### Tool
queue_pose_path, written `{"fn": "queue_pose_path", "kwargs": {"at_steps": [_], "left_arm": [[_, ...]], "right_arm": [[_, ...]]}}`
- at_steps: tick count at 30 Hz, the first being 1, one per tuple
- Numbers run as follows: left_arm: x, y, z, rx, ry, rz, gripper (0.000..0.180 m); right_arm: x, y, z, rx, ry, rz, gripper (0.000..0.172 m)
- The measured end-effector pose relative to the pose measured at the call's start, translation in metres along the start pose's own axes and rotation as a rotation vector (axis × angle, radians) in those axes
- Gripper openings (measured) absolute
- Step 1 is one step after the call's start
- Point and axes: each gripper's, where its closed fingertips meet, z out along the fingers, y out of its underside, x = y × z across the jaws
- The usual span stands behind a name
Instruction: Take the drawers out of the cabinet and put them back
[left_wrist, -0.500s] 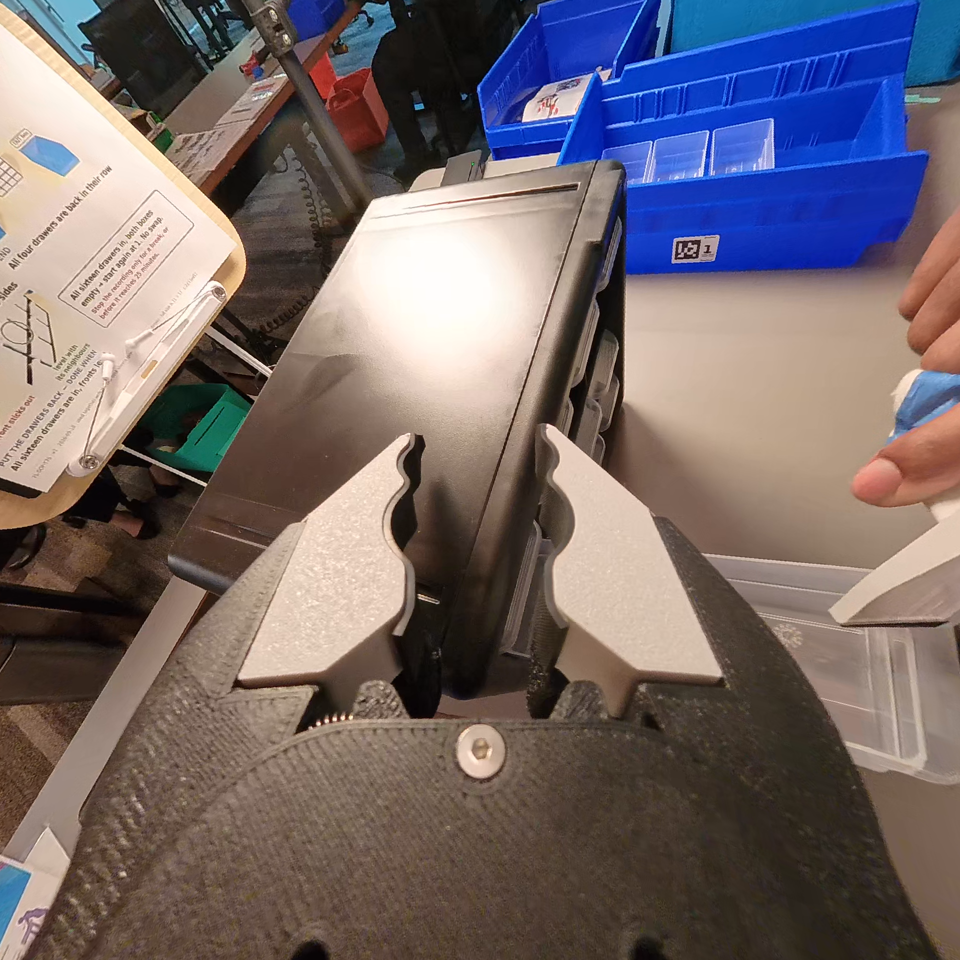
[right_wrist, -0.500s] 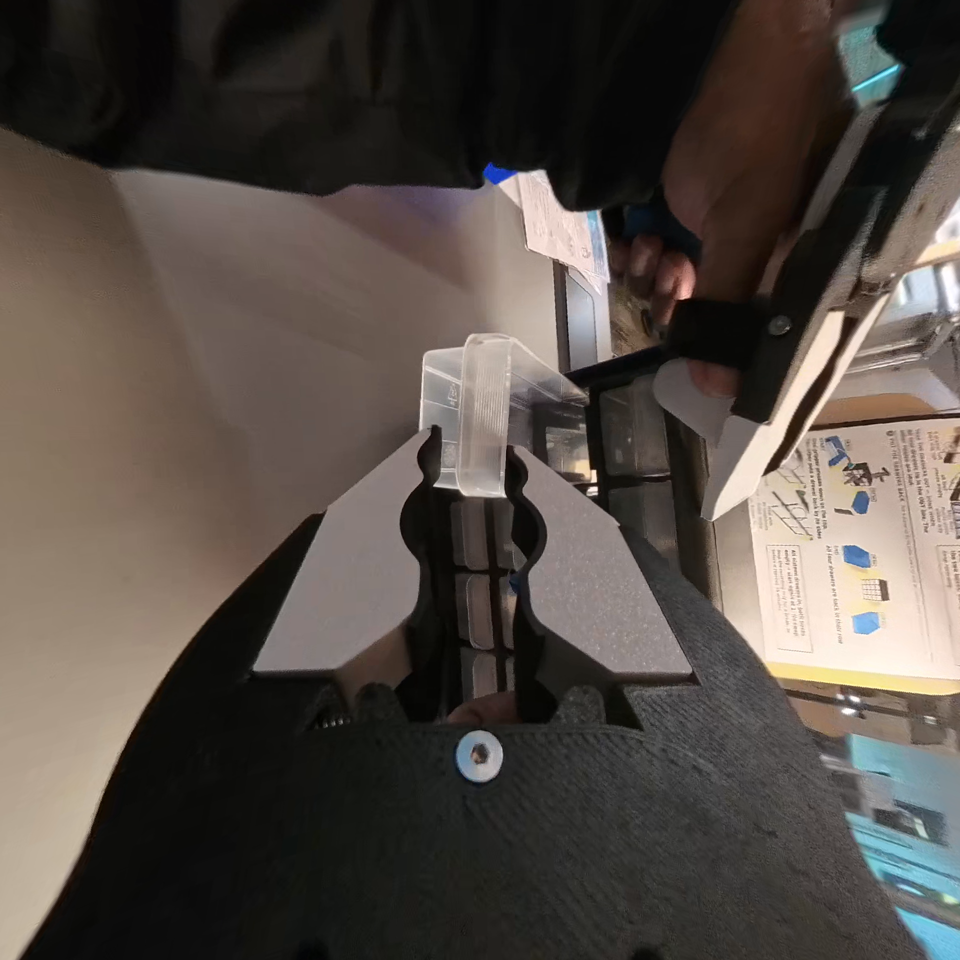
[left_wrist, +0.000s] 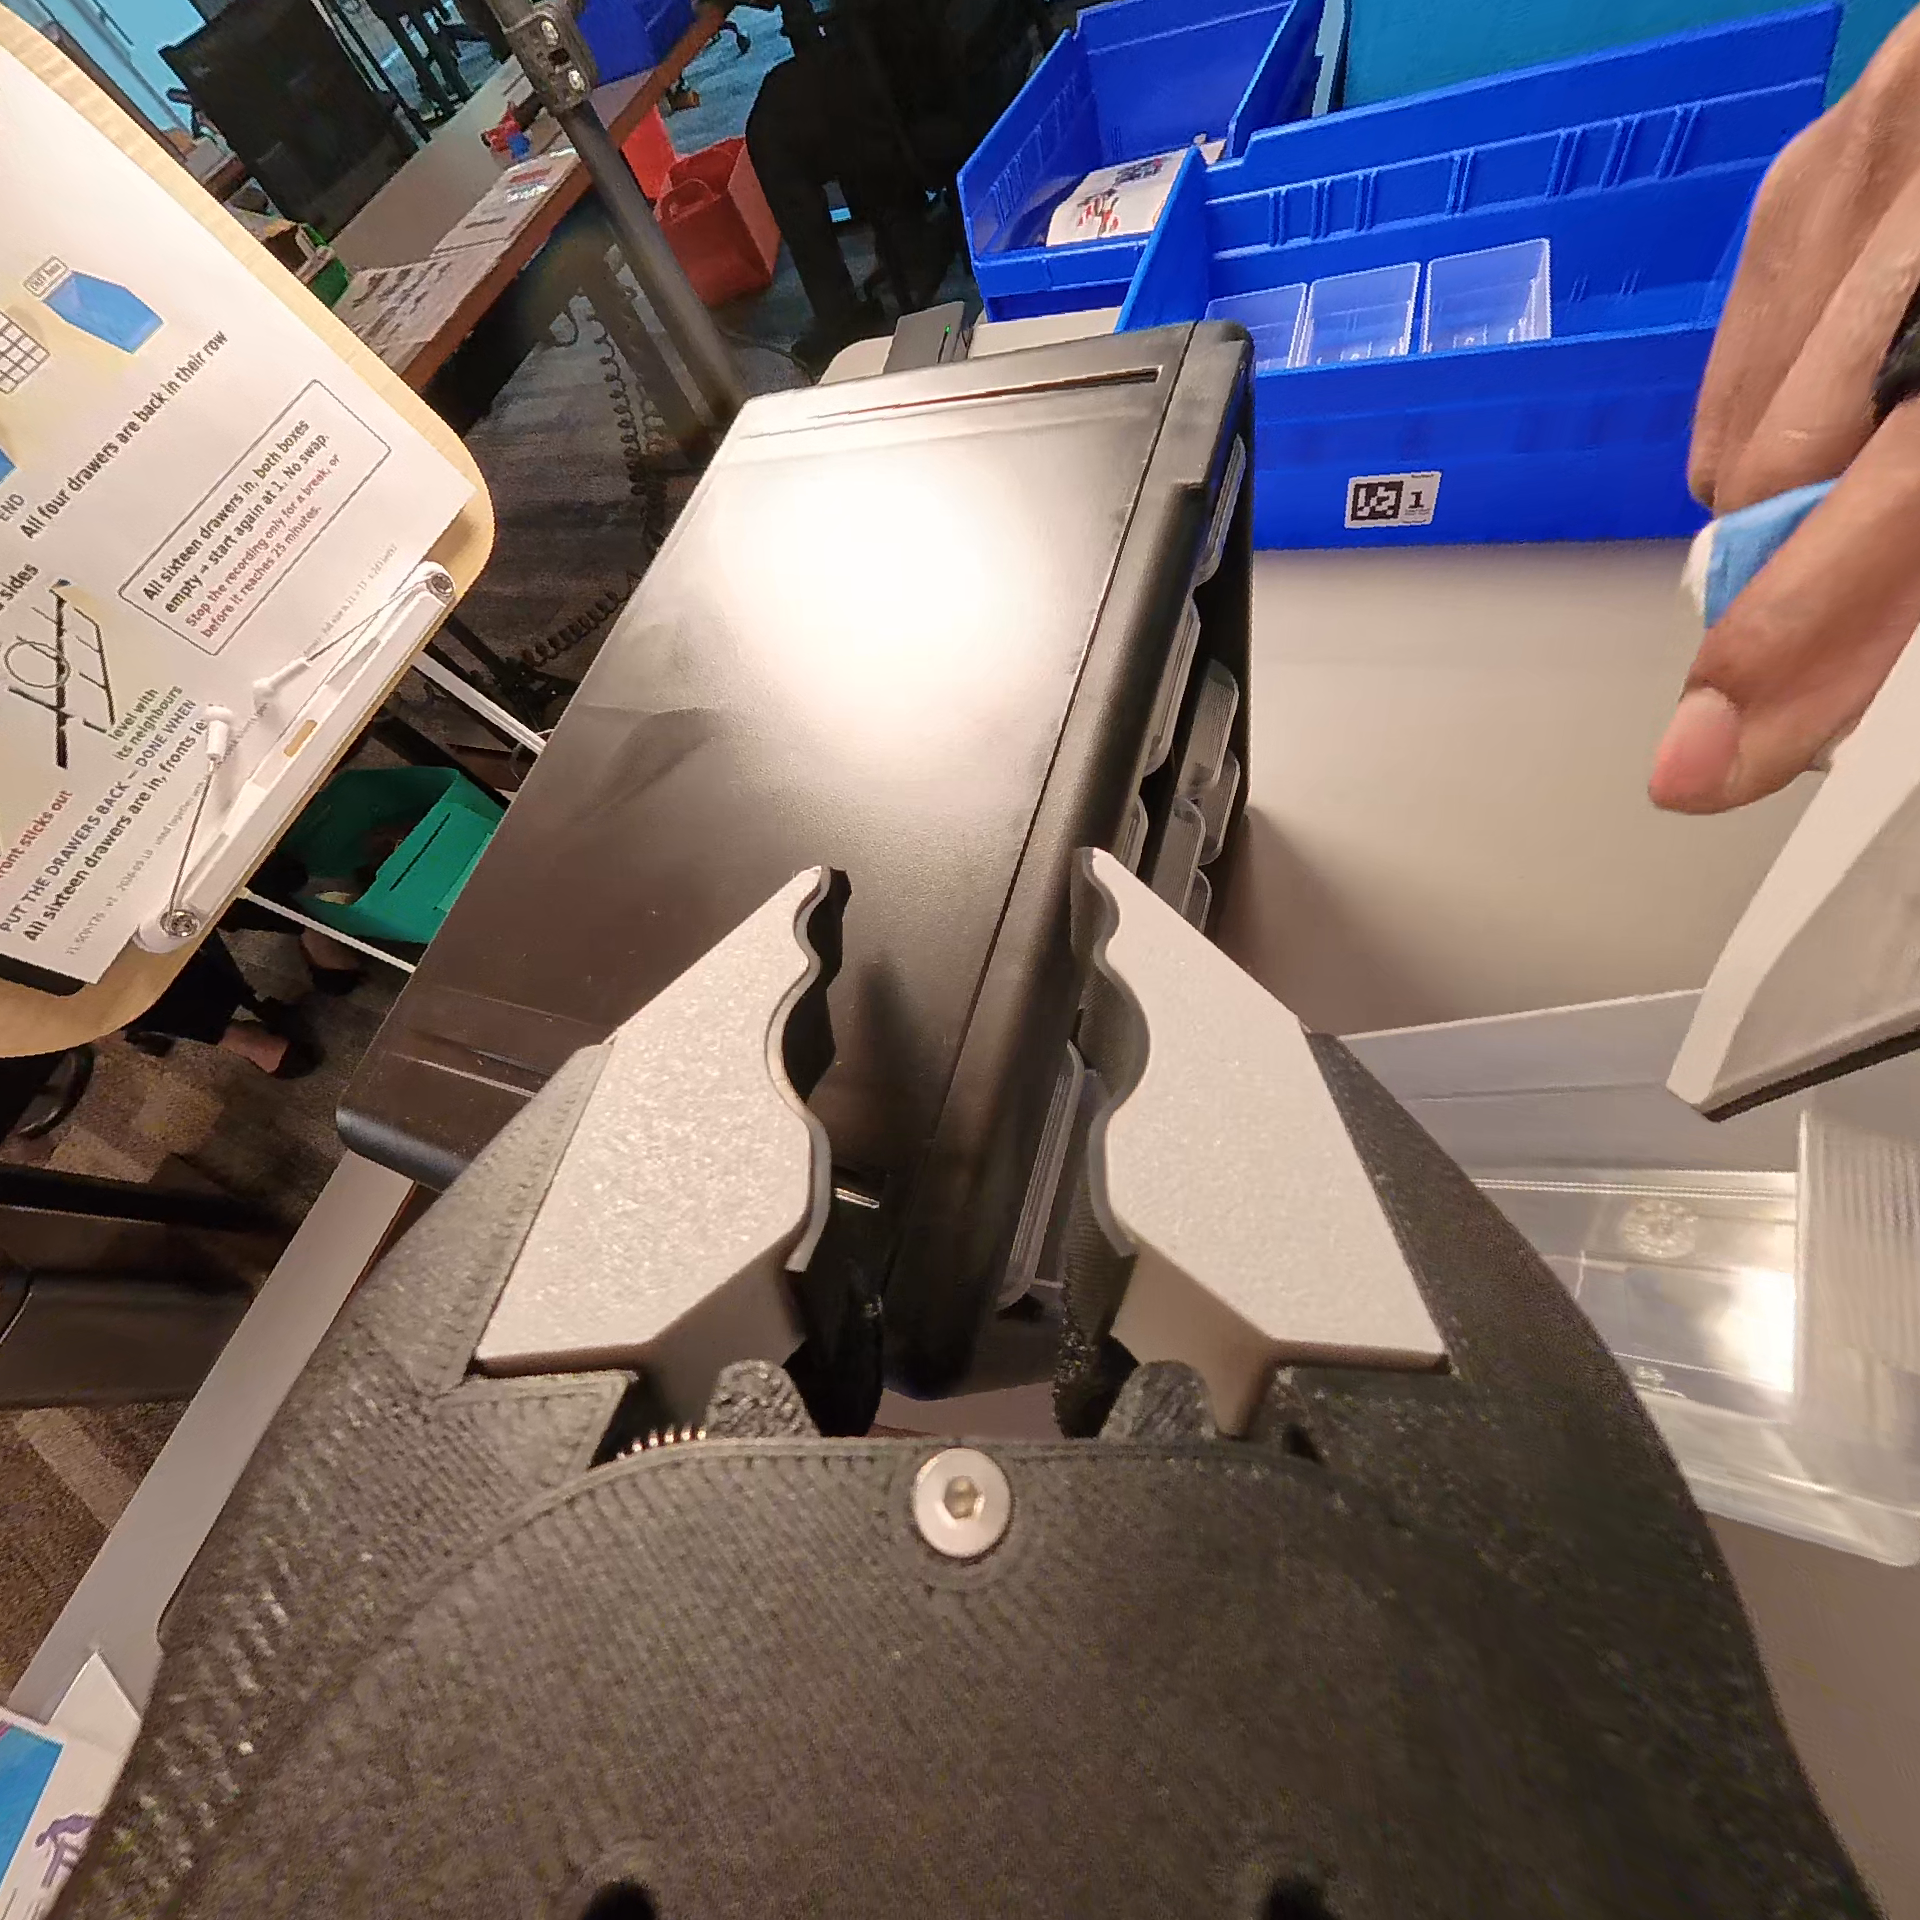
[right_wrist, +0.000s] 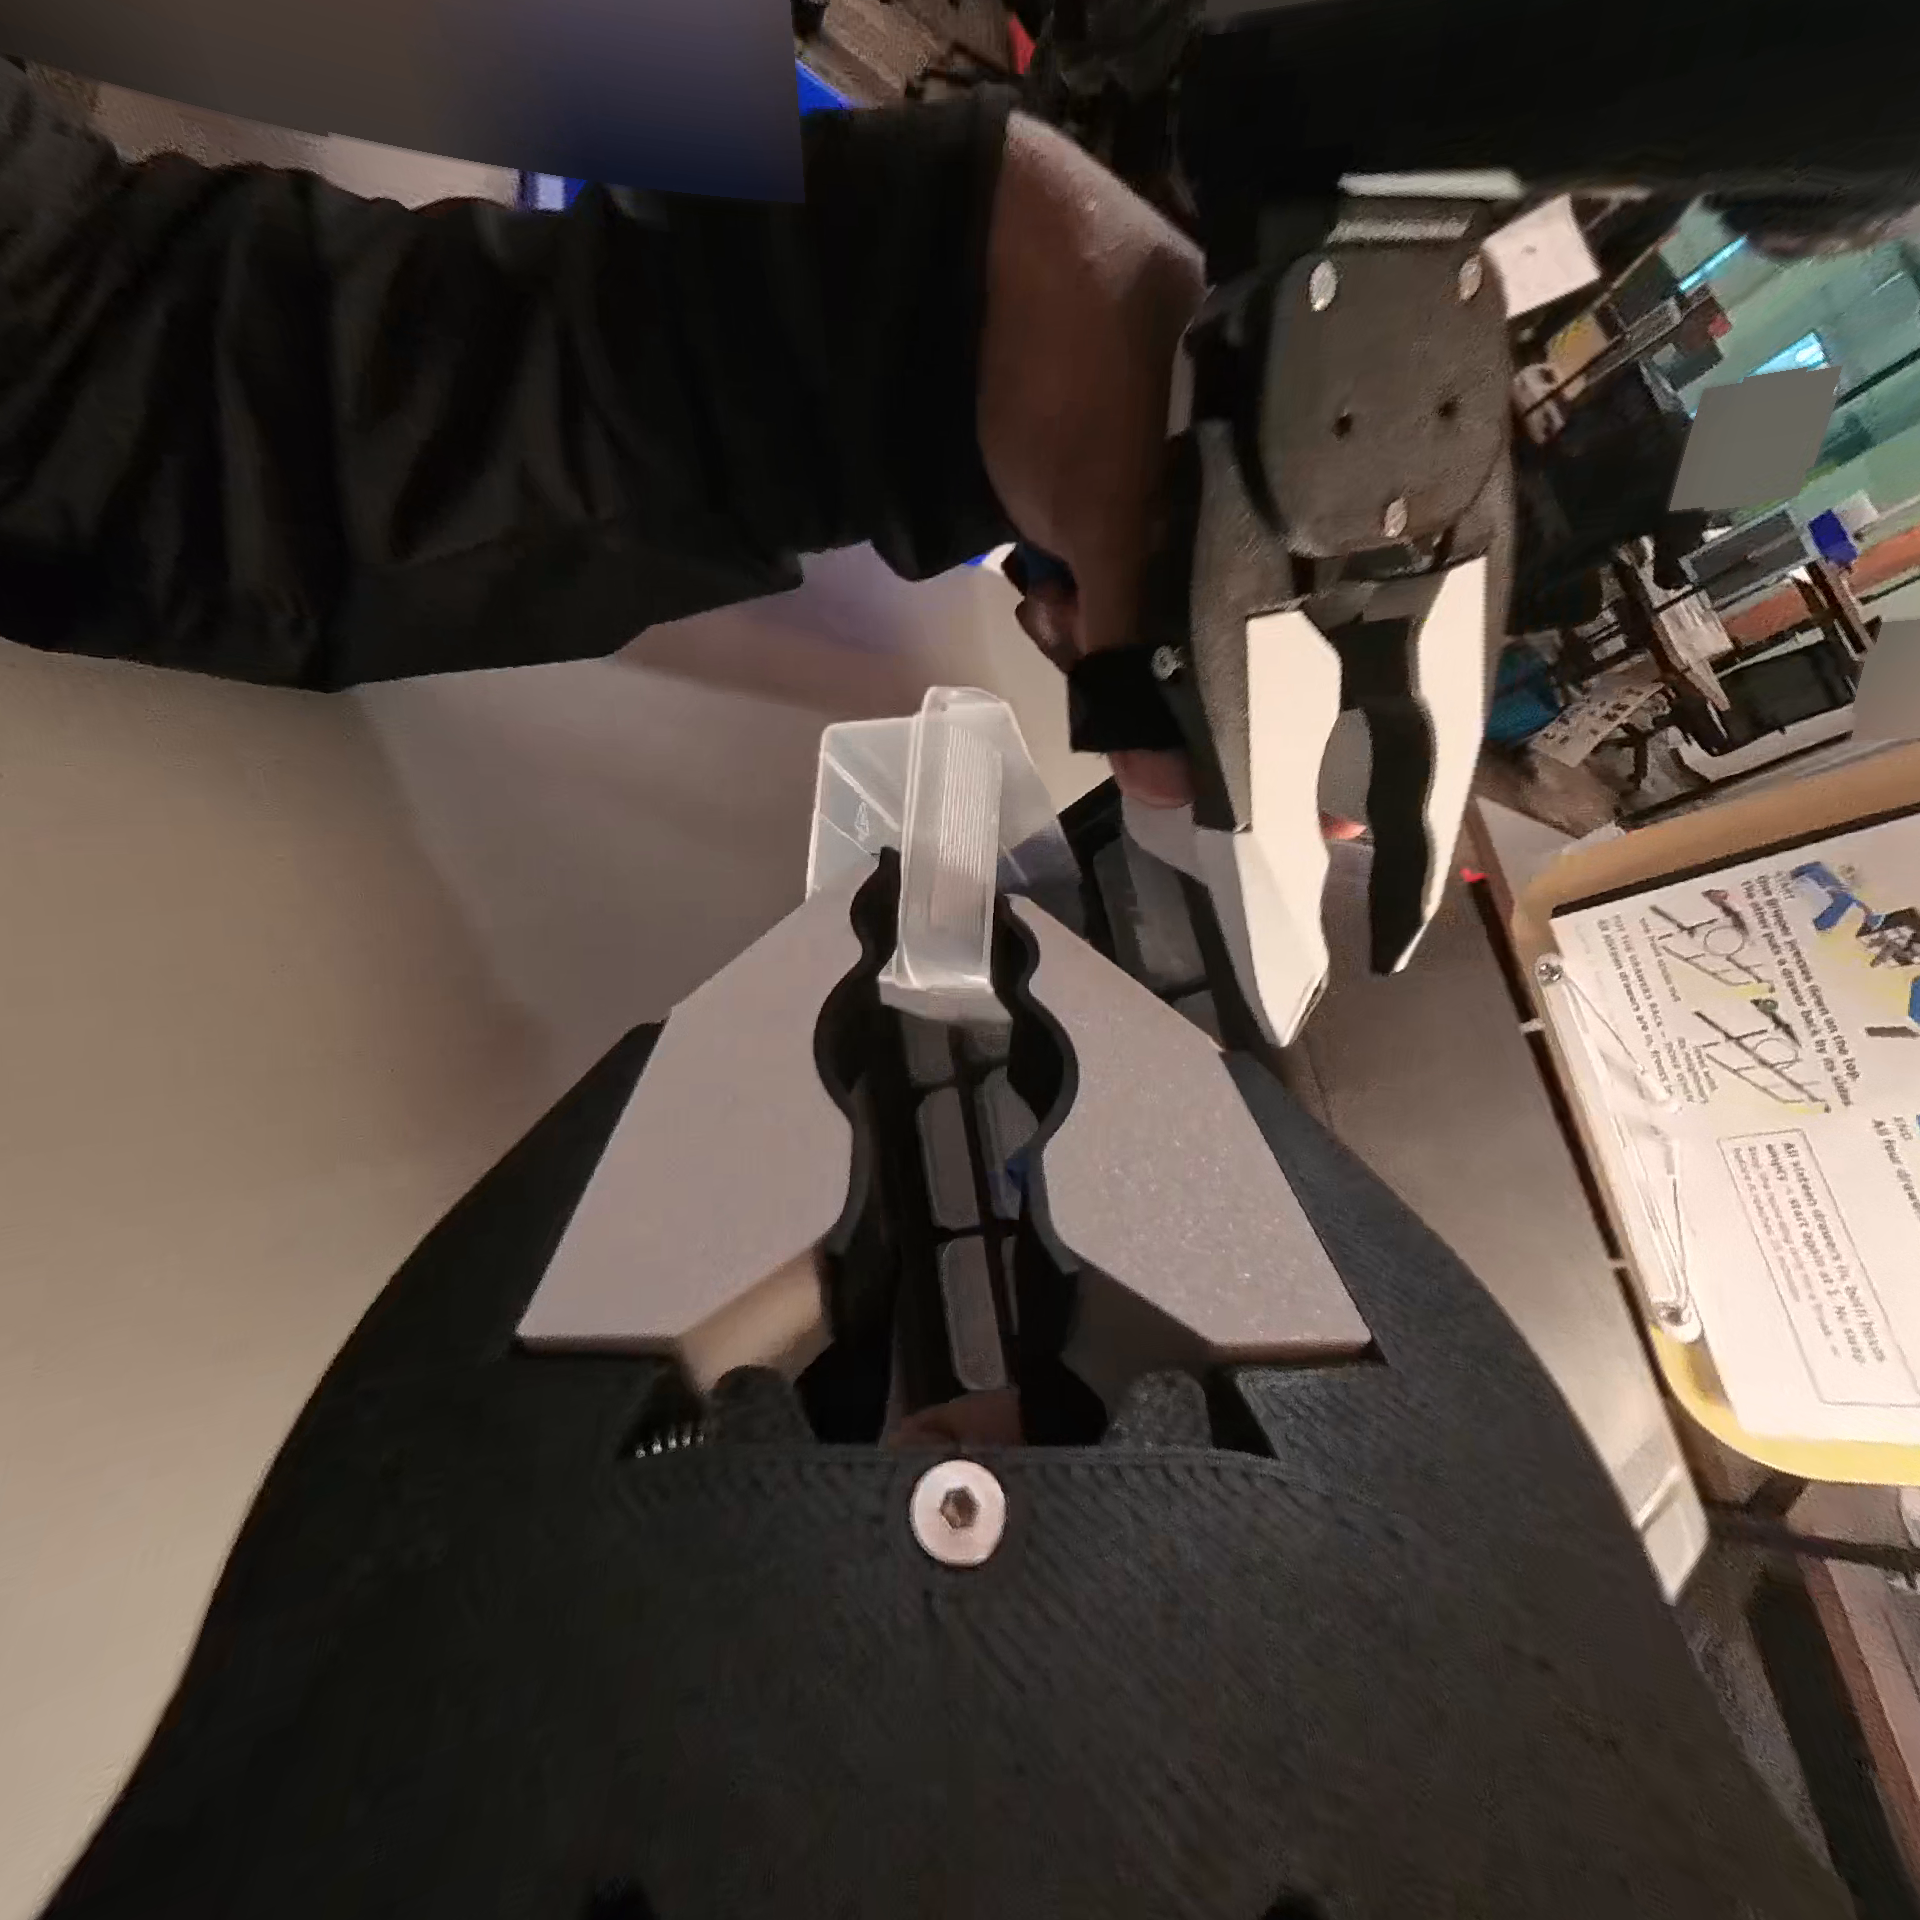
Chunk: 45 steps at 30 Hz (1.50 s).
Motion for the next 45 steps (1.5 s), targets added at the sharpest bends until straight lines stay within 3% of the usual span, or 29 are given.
{"fn": "queue_pose_path", "kwargs": {"at_steps": [4,13,20,24,27,34,37,42,45], "left_arm": [[0.0,0.0,0.0,0.001,0.001,0.0,0.044],[0.0,0.0,0.001,0.003,0.003,-0.001,0.044],[0.0,0.0,0.001,0.003,0.002,-0.001,0.044],[0.0,0.0,0.001,0.005,0.003,-0.001,0.044],[0.0,0.0,0.001,0.006,0.002,-0.002,0.044],[0.0,-0.001,0.001,0.008,0.003,-0.003,0.044],[0.0,-0.001,0.002,0.008,0.003,-0.003,0.044],[-0.001,-0.001,0.002,0.008,0.0,-0.005,0.045],[-0.001,-0.001,0.002,0.01,-0.002,-0.005,0.045]], "right_arm": [[0.005,-0.004,0.0,0.001,-0.005,-0.019,0.019],[0.008,-0.004,-0.009,0.12,-0.105,0.12,0.014],[0.013,0.011,-0.035,0.129,-0.024,0.18,0.004],[0.008,0.05,-0.062,0.042,0.104,0.212,0.004],[0.016,0.079,-0.103,-0.038,0.259,0.227,0.004],[0.069,0.136,-0.27,-0.353,0.743,0.166,0.004],[0.076,0.175,-0.322,-0.548,0.881,0.108,0.003],[0.053,0.28,-0.335,-0.925,0.909,-0.063,0.004],[0.025,0.328,-0.316,-1.016,0.827,-0.032,0.005]]}}
